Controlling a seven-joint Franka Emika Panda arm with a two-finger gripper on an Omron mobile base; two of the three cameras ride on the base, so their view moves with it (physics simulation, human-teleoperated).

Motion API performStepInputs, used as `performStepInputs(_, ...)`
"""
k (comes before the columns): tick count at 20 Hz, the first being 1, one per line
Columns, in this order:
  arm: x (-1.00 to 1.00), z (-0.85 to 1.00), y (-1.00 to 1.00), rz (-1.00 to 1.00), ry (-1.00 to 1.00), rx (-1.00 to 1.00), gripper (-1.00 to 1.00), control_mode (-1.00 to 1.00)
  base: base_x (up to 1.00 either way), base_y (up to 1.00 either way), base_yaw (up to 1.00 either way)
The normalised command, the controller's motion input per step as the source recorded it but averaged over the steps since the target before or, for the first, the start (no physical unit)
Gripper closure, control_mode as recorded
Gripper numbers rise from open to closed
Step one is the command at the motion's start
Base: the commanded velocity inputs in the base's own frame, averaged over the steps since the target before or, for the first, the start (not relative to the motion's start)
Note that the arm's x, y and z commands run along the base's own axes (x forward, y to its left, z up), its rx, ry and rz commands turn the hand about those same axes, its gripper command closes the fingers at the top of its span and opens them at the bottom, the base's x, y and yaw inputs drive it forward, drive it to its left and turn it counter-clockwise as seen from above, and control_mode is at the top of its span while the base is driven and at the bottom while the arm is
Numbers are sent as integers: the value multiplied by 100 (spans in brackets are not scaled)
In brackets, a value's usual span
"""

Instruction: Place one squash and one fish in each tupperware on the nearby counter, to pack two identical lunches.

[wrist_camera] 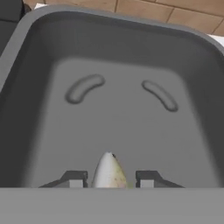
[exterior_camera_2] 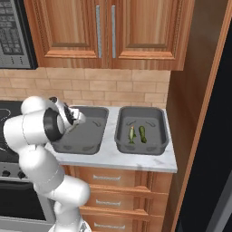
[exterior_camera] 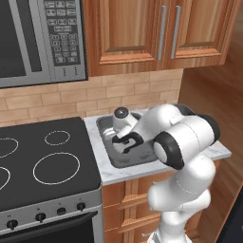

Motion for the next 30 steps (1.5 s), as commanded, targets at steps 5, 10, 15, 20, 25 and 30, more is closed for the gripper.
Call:
performStepInputs(5,43,-15,10,0,0,0,-100,-100,0,0,0)
performStepInputs(10,23,-8,16,-4,3,0,-100,-100,0,0,0)
performStepInputs(15,-92,7,-11,-6,7,0,-100,-100,0,0,0)
performStepInputs(20,-88,80,-61,-9,1,0,-100,-100,0,0,0)
performStepInputs(25,-63,100,-100,-8,0,0,-100,-100,0,0,0)
performStepInputs(30,-97,81,-81,-1,0,2,-100,-100,0,0,0)
